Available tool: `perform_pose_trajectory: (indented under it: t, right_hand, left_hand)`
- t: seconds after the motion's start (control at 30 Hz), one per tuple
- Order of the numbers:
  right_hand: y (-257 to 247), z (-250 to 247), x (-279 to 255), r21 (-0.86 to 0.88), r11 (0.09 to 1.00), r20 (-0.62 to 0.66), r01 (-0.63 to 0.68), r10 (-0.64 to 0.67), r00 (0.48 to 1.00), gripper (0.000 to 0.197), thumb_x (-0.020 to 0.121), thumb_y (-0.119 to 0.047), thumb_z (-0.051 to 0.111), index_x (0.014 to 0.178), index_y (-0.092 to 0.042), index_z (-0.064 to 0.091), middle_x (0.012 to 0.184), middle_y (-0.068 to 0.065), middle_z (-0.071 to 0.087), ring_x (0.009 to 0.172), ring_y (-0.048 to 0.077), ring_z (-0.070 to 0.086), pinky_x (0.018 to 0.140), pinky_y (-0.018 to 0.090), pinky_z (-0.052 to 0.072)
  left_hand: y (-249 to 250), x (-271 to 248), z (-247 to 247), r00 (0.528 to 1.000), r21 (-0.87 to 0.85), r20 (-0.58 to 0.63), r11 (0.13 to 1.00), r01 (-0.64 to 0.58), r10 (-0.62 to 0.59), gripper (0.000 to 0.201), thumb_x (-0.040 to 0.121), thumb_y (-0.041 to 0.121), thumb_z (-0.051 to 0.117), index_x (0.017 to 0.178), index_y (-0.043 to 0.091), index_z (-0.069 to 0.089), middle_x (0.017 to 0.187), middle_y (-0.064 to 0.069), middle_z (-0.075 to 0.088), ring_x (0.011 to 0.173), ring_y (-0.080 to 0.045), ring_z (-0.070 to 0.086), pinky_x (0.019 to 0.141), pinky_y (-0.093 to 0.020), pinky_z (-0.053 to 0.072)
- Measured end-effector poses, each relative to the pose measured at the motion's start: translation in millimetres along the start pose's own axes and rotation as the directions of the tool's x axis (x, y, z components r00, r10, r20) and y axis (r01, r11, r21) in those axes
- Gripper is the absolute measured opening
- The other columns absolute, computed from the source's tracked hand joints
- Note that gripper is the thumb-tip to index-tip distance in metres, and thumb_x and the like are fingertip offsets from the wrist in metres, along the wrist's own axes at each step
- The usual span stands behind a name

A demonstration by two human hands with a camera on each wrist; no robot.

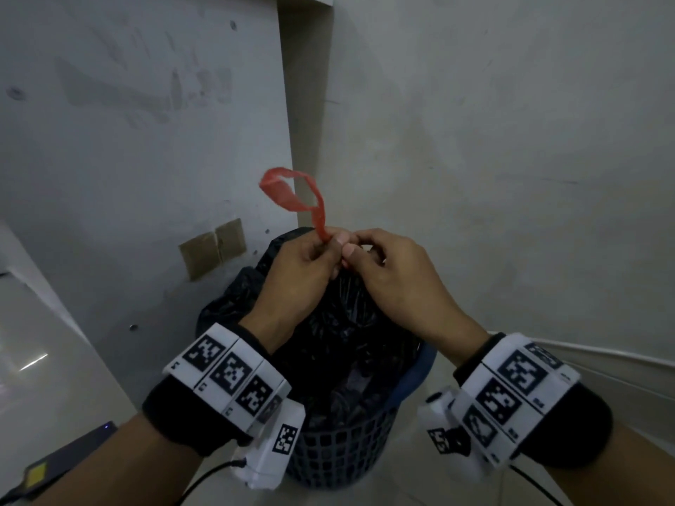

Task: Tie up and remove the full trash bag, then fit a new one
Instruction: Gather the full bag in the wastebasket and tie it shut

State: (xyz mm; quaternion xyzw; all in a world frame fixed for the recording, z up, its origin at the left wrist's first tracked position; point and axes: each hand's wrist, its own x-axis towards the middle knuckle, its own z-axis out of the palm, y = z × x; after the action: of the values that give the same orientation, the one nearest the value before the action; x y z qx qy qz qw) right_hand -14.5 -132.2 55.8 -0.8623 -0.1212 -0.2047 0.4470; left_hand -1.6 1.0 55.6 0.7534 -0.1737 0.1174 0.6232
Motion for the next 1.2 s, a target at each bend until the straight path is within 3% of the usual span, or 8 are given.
perform_pose_trajectory:
  t: [0.1,0.23,0.37,0.5,0.73,0.87,1.07,1.2]
  right_hand:
    - [-2,0,0,0.117,0.992,0.079,-0.048,0.038,0.996,0.019,0.094,-0.033,0.057,0.088,-0.024,0.072,0.083,0.004,0.073,0.081,0.023,0.067,0.077,0.037,0.053]
    - [-3,3,-3,0.202,0.977,0.079,-0.067,0.052,0.996,0.020,0.093,-0.028,0.060,0.074,-0.023,0.066,0.074,0.002,0.068,0.071,0.015,0.061,0.067,0.036,0.047]
    - [2,5,0,0.473,0.833,0.036,-0.288,0.308,0.951,0.032,0.094,-0.022,0.057,0.064,-0.018,0.067,0.068,0.004,0.067,0.072,0.018,0.063,0.070,0.037,0.049]
    - [-5,1,-1,0.554,0.735,0.089,-0.392,0.416,0.905,0.036,0.096,-0.020,0.052,0.061,-0.017,0.060,0.044,-0.010,0.050,0.043,0.004,0.049,0.044,0.017,0.039]
    - [-10,0,-3,0.548,0.717,0.082,-0.430,0.465,0.881,0.035,0.096,-0.021,0.052,0.061,-0.020,0.045,0.048,-0.006,0.039,0.032,0.003,0.031,0.032,0.016,0.024]
    - [-12,1,-2,0.580,0.681,0.121,-0.448,0.472,0.873,0.023,0.095,-0.021,0.056,0.073,-0.021,0.047,0.051,-0.005,0.040,0.034,0.004,0.029,0.034,0.014,0.021]
    - [-8,0,-5,0.518,0.721,0.240,-0.460,0.394,0.887,0.022,0.097,-0.019,0.054,0.077,-0.020,0.063,0.054,-0.005,0.042,0.036,0.004,0.030,0.033,0.016,0.021]
    - [-4,4,-10,0.444,0.775,0.286,-0.450,0.354,0.890,0.022,0.098,-0.020,0.053,0.079,-0.018,0.065,0.047,-0.008,0.047,0.040,0.007,0.035,0.036,0.018,0.025]
  left_hand:
    - [2,2,-1,0.999,-0.021,0.000,0.999,-0.032,0.032,0.024,0.098,0.024,0.050,0.116,0.028,0.066,0.084,0.003,0.066,0.073,-0.004,0.057,0.073,-0.014,0.047]
    - [7,4,-2,0.998,0.035,-0.042,0.999,-0.036,0.037,0.027,0.096,0.031,0.053,0.120,0.026,0.063,0.079,0.015,0.063,0.065,0.013,0.056,0.066,-0.004,0.042]
    - [4,-1,-2,0.999,0.099,0.009,0.994,-0.038,0.037,0.020,0.092,0.020,0.059,0.110,0.016,0.050,0.081,-0.001,0.062,0.075,-0.005,0.059,0.070,-0.018,0.045]
    - [-9,-8,-5,0.930,0.587,0.088,0.735,-0.338,0.358,0.014,0.089,0.012,0.049,0.089,0.022,0.059,0.087,0.007,0.055,0.087,-0.016,0.046,0.075,-0.026,0.038]
    - [-8,-11,-10,0.875,0.770,0.071,0.532,-0.353,0.478,0.031,0.090,0.026,0.048,0.108,0.024,0.073,0.093,0.002,0.065,0.084,-0.023,0.054,0.067,-0.037,0.048]
    - [-8,-14,-9,0.873,0.798,0.038,0.512,-0.319,0.485,0.030,0.087,0.024,0.066,0.117,0.023,0.069,0.093,-0.003,0.056,0.081,-0.023,0.052,0.062,-0.037,0.047]
    - [-13,-16,-14,0.911,0.844,0.134,0.437,-0.311,0.389,0.025,0.089,0.031,0.058,0.111,0.026,0.069,0.076,0.005,0.051,0.073,-0.020,0.049,0.059,-0.028,0.031]
    - [-16,-14,-19,0.943,0.735,0.121,0.611,-0.295,0.310,0.016,0.086,0.034,0.057,0.085,0.027,0.072,0.065,0.009,0.057,0.064,-0.011,0.053,0.055,-0.029,0.038]
